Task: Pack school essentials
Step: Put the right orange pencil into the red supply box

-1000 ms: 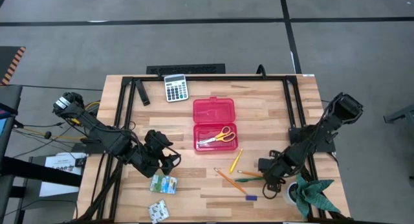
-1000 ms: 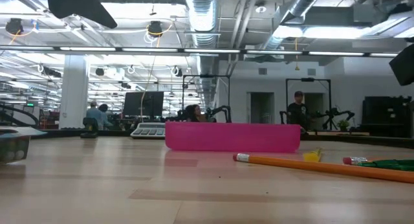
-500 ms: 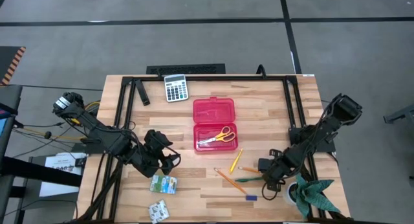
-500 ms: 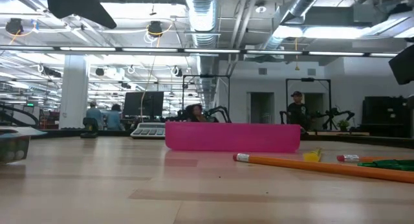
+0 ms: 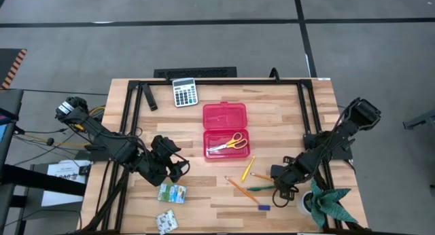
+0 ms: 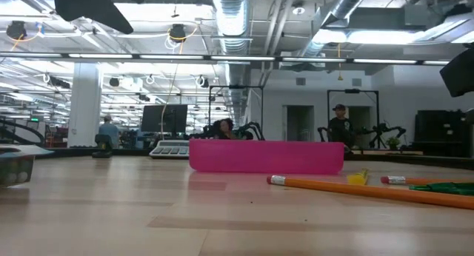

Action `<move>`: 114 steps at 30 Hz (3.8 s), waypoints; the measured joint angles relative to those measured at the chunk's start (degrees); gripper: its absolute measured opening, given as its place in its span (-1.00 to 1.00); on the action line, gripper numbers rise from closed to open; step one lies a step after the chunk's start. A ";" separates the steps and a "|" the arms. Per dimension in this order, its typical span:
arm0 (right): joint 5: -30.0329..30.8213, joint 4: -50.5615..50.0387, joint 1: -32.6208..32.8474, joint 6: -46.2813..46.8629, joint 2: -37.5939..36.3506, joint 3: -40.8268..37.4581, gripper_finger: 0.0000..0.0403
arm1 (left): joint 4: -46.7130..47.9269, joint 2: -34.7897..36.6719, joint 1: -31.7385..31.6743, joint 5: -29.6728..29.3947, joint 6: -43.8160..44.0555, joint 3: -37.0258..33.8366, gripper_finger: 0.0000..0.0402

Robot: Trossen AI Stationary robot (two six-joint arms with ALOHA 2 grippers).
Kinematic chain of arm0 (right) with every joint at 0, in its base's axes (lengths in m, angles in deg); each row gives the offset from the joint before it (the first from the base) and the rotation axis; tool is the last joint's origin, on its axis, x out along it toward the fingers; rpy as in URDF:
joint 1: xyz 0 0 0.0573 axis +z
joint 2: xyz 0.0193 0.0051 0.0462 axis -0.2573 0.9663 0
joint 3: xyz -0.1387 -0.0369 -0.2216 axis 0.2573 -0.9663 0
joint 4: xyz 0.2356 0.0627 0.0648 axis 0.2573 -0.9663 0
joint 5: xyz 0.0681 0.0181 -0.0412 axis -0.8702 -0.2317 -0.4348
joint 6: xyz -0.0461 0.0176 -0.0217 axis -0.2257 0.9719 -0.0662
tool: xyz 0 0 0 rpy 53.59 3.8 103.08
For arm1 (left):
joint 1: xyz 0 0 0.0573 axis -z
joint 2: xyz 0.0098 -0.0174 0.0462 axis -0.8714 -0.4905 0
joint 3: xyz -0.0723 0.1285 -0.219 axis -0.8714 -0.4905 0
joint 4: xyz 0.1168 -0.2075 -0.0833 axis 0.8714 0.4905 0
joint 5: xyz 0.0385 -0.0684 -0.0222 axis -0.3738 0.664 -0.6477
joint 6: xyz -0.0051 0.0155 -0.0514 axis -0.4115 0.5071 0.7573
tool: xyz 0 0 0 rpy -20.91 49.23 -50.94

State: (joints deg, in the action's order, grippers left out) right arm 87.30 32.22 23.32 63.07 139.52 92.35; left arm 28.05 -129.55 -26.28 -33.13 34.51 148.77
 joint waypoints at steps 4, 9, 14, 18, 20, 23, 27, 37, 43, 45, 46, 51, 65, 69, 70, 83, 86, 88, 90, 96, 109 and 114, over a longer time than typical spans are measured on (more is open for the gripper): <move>2.58 -1.40 -1.05 1.25 -1.88 -0.21 -1.00 | 0.15 0.00 0.00 -0.12 0.00 0.00 0.48; 3.43 -3.11 -2.17 1.22 -3.36 -0.21 -1.00 | 0.13 0.00 0.00 -0.29 0.00 0.00 0.48; 3.43 -3.10 -2.81 1.02 -4.41 -0.15 -1.00 | 0.11 0.00 0.00 -0.29 0.08 0.00 0.48; 1.84 -1.01 -2.69 0.90 -4.44 -0.08 -0.98 | 0.11 0.00 0.01 -0.28 0.21 0.00 0.48; -2.09 1.44 -2.38 0.65 -4.34 -0.02 -0.89 | 0.11 0.00 0.00 -0.27 0.37 0.00 0.48; -4.14 4.40 -0.46 3.14 -3.08 0.07 -0.68 | 0.11 0.00 0.00 -0.27 0.40 0.00 0.48; -4.20 6.06 3.21 7.26 -1.08 0.07 -0.39 | 0.09 0.00 0.00 -0.27 0.42 0.00 0.48; -0.38 4.04 7.48 12.41 4.95 0.86 -0.29 | 0.13 0.00 0.00 -0.23 0.51 0.00 0.48; 1.20 2.94 7.48 12.15 5.74 0.98 -0.75 | 0.09 0.00 0.00 -0.21 0.82 0.02 0.48; 1.68 2.34 7.42 11.98 5.53 0.99 -0.86 | 0.11 0.00 0.00 -0.21 1.30 0.02 0.48; 1.87 2.32 7.44 11.55 5.44 0.99 -0.90 | 0.11 0.00 0.00 -0.21 1.38 0.02 0.48; 2.00 0.87 7.08 10.18 5.61 2.08 -0.98 | 0.09 0.00 0.00 -0.21 1.45 0.02 0.48; 5.68 -4.74 5.83 10.69 3.64 5.29 -0.99 | 1.01 0.00 0.00 -0.52 1.28 0.02 0.48; 6.39 -5.45 5.81 12.74 1.37 5.41 -0.99 | 1.01 0.00 0.00 -0.58 1.05 0.02 0.48; 6.34 -6.01 5.86 13.18 0.72 5.43 -0.99 | 1.01 0.00 0.00 -0.58 1.05 0.02 0.48; 5.49 -3.82 4.71 8.31 -2.49 5.62 -0.86 | 1.12 0.00 0.00 -1.90 0.69 0.02 0.48; 4.20 -1.30 6.07 8.85 0.39 5.62 -0.66 | 1.14 0.00 0.00 -1.87 0.80 0.02 0.48; 3.89 0.79 6.92 9.11 2.54 5.62 -0.53 | 1.14 0.00 0.00 -1.81 0.87 0.02 0.48; 3.85 1.82 7.42 10.92 4.35 5.63 -0.42 | 1.14 0.00 0.00 -1.81 0.89 0.02 0.48; 4.68 2.22 7.85 12.02 7.75 5.97 -0.28 | 1.14 0.00 0.00 -1.78 0.96 0.02 0.48; 3.70 -2.07 4.29 5.70 8.27 5.91 -0.84 | 1.13 0.02 0.00 -1.45 1.51 0.02 0.48; 2.86 -1.94 3.00 5.48 8.27 5.91 -0.93 | 1.14 0.01 0.00 -1.45 1.51 0.02 0.48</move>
State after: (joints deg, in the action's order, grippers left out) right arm 90.16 30.28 26.31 68.55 147.79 98.26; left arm 29.19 -129.53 -26.28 -34.58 36.02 148.80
